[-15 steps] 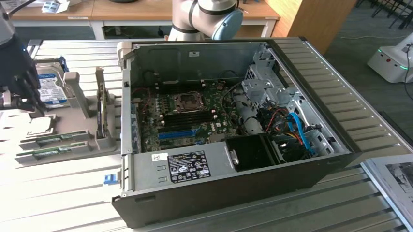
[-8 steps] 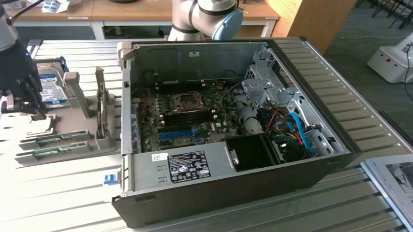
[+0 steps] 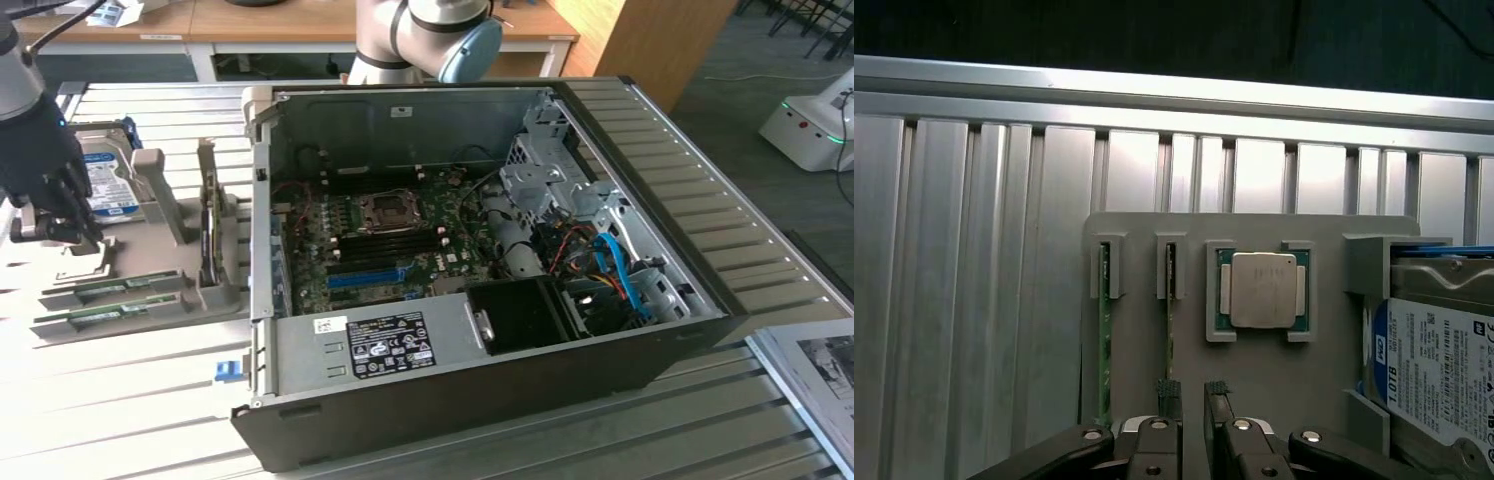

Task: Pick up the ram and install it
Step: 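Pick up the ram and move it above insertion slot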

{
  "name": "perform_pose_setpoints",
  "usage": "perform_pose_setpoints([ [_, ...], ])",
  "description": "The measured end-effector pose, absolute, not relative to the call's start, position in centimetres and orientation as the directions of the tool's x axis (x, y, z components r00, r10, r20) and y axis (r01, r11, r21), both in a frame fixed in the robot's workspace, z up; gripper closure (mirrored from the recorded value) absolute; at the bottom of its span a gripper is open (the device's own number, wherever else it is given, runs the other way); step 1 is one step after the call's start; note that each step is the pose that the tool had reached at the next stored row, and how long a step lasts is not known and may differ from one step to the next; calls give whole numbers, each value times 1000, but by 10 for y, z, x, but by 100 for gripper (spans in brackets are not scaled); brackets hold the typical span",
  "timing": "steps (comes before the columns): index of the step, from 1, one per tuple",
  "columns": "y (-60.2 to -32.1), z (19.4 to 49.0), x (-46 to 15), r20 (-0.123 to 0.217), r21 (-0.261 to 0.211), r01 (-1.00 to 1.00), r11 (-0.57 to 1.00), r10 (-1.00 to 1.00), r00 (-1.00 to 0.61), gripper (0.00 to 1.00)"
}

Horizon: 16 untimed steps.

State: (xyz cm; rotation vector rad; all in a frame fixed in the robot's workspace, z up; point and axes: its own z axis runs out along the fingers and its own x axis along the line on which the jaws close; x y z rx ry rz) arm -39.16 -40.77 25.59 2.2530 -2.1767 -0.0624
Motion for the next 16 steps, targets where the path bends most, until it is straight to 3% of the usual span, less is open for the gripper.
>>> perform_pose_setpoints([
  [16,-409,251,-392,-23,33,-999,-35,-999,34,76],
])
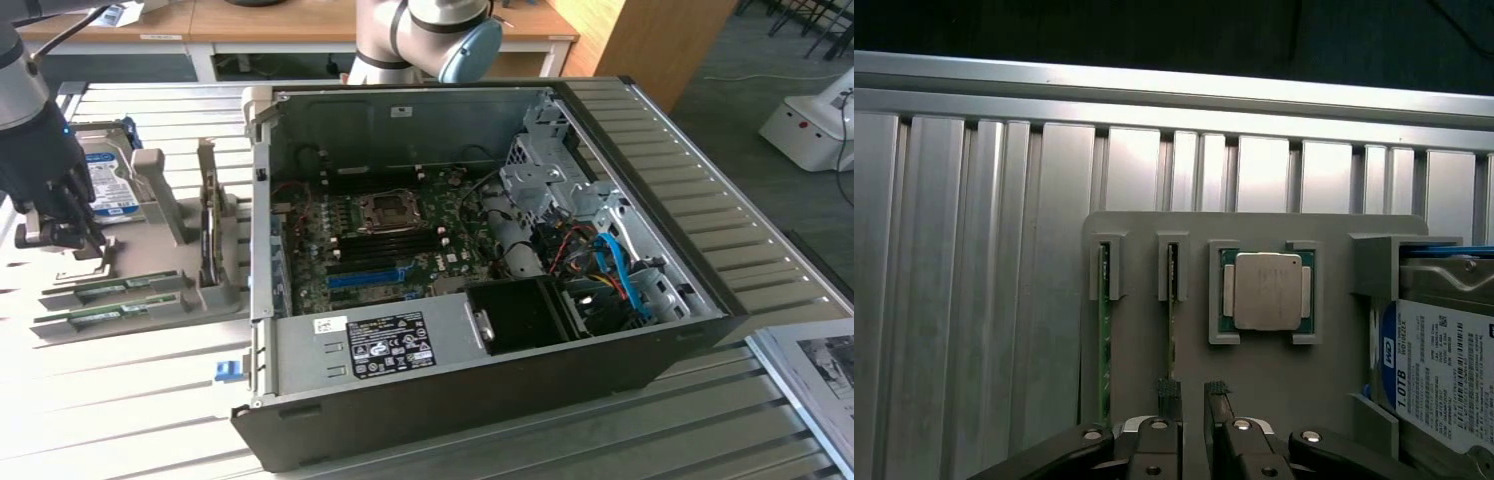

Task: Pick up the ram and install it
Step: 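Pick up the ram and move it above insertion slot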

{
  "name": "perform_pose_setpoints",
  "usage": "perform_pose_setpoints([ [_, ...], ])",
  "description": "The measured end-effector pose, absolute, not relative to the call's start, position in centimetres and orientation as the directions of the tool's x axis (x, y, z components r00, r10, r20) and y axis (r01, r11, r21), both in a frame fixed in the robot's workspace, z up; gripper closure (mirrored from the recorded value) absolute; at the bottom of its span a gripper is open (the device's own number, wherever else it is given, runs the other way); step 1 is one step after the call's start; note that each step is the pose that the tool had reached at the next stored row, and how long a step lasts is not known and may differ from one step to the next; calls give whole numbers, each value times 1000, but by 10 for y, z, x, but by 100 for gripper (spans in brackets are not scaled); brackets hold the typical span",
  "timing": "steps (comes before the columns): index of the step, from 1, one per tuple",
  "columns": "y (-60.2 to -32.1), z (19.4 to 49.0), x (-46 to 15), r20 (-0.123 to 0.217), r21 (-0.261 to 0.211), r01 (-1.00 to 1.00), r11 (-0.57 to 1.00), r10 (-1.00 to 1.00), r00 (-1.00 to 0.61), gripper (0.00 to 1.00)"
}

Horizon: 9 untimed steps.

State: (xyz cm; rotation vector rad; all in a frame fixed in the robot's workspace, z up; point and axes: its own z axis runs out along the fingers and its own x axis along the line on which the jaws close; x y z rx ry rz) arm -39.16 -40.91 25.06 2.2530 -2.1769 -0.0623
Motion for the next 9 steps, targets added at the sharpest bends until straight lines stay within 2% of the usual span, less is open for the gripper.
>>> perform_pose_setpoints([
  [9,-418,251,-392,-23,34,-999,-35,-999,34,76],
])
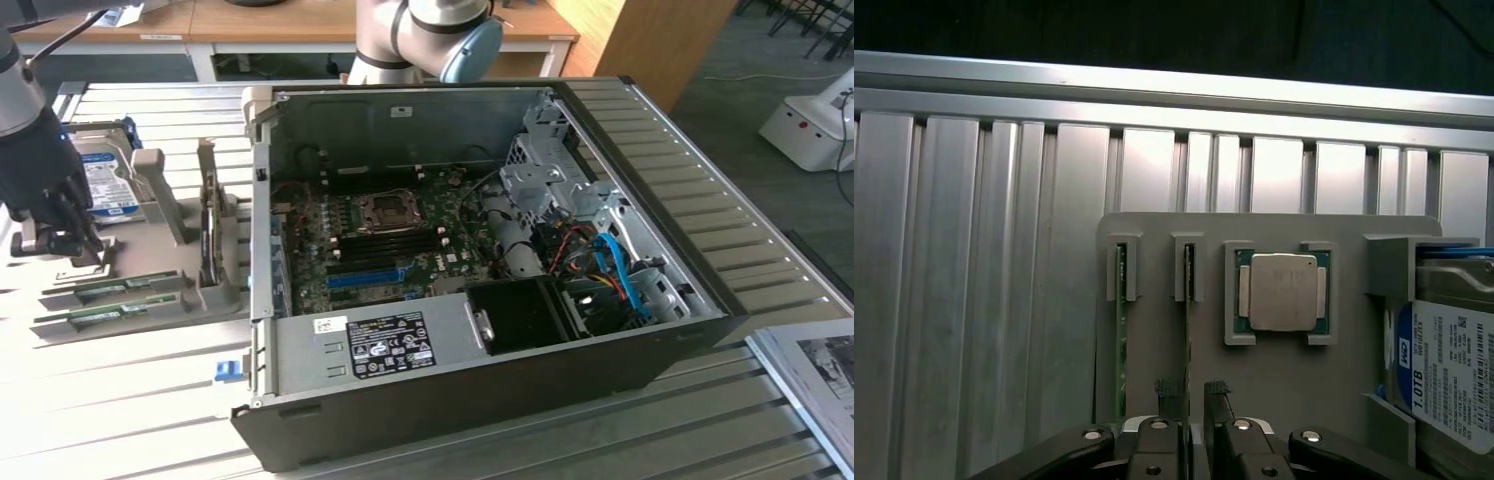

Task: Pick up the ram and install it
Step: 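Pick up the ram and move it above insertion slot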

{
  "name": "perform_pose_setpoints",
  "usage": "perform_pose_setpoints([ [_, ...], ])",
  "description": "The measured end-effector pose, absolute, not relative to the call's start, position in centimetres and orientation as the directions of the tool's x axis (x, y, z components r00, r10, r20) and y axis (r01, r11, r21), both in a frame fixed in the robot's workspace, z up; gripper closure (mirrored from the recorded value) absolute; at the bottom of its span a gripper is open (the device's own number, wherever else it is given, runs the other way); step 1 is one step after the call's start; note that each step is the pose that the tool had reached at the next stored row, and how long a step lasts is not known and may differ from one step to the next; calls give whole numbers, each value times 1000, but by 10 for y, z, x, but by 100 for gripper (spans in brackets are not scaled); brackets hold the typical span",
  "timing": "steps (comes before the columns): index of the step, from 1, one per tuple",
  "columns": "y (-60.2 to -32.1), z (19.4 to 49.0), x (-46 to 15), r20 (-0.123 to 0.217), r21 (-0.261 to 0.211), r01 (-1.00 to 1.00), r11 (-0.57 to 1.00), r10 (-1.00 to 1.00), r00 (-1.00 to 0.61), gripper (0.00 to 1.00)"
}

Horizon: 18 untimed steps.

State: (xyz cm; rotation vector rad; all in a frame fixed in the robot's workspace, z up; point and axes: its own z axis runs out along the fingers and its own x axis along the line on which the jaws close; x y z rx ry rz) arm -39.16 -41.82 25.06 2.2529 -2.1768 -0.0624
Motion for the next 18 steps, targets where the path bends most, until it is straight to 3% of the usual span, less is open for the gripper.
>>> perform_pose_setpoints([
  [18,-438,251,-392,-23,34,-999,-35,-999,34,76],
])
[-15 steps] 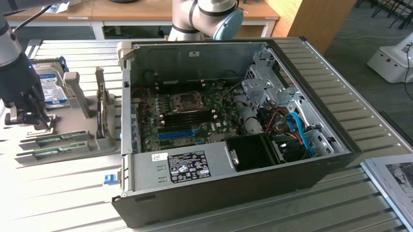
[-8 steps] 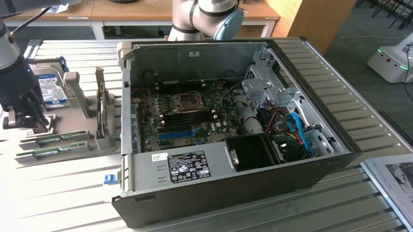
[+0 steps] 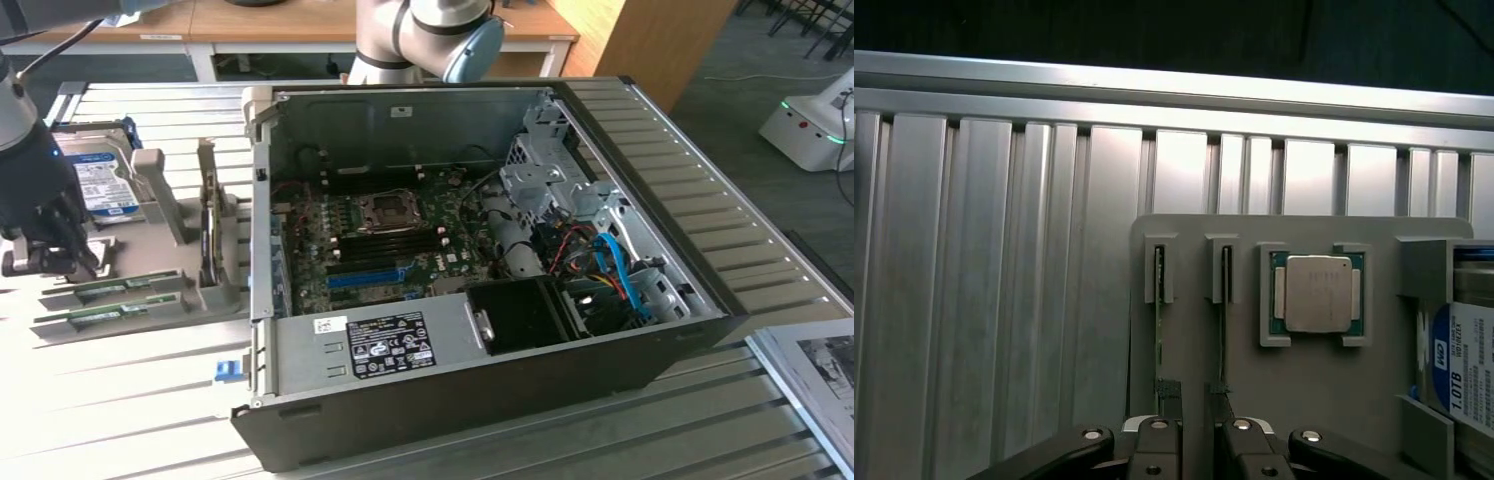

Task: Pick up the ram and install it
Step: 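Pick up the ram and move it above insertion slot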

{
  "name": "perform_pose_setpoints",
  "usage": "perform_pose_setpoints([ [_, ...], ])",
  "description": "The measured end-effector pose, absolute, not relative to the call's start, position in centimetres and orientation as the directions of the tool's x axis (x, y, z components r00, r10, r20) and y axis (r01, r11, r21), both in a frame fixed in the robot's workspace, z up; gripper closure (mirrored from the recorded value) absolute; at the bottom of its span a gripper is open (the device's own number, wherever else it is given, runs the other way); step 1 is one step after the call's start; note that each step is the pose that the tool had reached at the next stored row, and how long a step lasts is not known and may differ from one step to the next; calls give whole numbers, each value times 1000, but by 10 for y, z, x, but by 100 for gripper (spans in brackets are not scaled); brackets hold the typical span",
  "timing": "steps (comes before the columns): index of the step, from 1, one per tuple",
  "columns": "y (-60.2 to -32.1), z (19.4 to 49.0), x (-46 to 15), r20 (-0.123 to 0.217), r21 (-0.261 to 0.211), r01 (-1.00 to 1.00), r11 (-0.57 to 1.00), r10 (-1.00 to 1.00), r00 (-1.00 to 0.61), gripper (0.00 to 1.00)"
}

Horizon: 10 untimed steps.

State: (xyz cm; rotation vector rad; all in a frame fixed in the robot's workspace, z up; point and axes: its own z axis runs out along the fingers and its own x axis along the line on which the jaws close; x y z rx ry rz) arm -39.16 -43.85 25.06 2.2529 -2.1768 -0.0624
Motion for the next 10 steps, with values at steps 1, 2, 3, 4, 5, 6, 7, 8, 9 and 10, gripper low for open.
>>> perform_pose_setpoints([
  [1,-440,251,-392,-23,34,-999,-35,-999,34,76],
  [2,-441,251,-392,-23,34,-999,-35,-999,34,76],
  [3,-442,251,-392,-23,34,-999,-35,-999,34,76],
  [4,-443,251,-392,-23,34,-999,-35,-999,34,76],
  [5,-444,251,-392,-23,34,-999,-35,-999,34,76],
  [6,-445,251,-392,-23,34,-999,-35,-999,34,76],
  [7,-446,251,-392,-23,34,-999,-35,-999,34,76],
  [8,-447,251,-392,-23,34,-999,-35,-999,34,76],
  [9,-447,251,-392,-23,34,-999,-35,-999,34,76],
  [10,-447,251,-392,-23,34,-999,-35,-999,34,76],
])
